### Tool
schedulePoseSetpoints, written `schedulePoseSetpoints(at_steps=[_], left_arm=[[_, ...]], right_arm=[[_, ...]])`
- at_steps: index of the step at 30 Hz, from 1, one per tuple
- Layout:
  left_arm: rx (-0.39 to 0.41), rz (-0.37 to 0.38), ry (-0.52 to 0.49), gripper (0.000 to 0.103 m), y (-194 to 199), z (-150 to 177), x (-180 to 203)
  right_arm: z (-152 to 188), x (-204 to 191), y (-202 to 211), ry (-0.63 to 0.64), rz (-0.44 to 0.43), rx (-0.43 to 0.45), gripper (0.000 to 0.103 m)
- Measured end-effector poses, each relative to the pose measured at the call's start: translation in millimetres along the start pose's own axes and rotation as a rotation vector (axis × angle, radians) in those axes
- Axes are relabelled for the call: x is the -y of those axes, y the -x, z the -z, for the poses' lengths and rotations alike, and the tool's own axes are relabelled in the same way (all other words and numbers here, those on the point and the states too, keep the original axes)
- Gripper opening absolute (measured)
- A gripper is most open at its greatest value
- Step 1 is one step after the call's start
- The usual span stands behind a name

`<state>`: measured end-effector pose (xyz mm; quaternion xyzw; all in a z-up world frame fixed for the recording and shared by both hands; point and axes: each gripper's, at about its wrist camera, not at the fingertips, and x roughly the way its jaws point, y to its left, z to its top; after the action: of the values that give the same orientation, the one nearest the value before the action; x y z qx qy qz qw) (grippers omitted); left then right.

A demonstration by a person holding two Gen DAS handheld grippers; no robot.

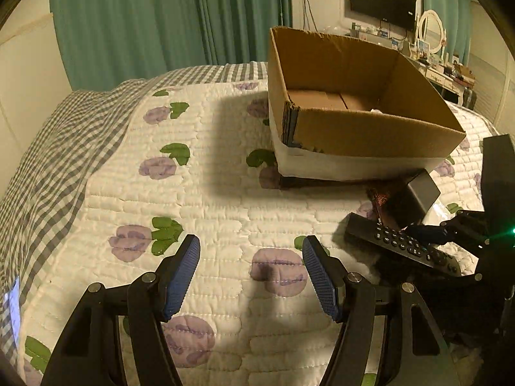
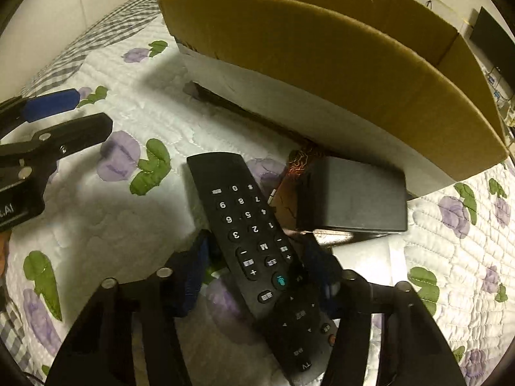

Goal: Organize rigid objects
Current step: 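Grasp the black TV remote with the right tool and lift it, then grasp the black charger block with the left tool while the right tool holds the remote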

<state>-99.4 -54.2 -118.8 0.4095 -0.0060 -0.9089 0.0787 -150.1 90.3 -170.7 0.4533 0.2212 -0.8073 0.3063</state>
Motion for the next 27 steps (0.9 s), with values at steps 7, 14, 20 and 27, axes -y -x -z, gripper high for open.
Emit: schedulePoseSetpoints(at_steps=[7, 14, 20, 27], left_arm=[[0.008, 0.002, -0.016, 0.069, 10, -2, 6], [0.013, 0.04, -0.053, 0.069, 21, -6, 34], [0.012, 0.11, -0.109, 0.069, 21, -14, 78], [-0.007, 0.184, -0.213, 0.069, -2, -21, 128]], right_arm=[[17, -5, 49, -0.024, -0.028, 0.066, 0.019], [29, 27, 93, -0.137, -0.003, 0.141, 0.019], [43, 81, 113, -0.281, 0.067, 0.18, 0.019], [54, 118, 106, -0.392, 0.057, 0.173, 0.019]])
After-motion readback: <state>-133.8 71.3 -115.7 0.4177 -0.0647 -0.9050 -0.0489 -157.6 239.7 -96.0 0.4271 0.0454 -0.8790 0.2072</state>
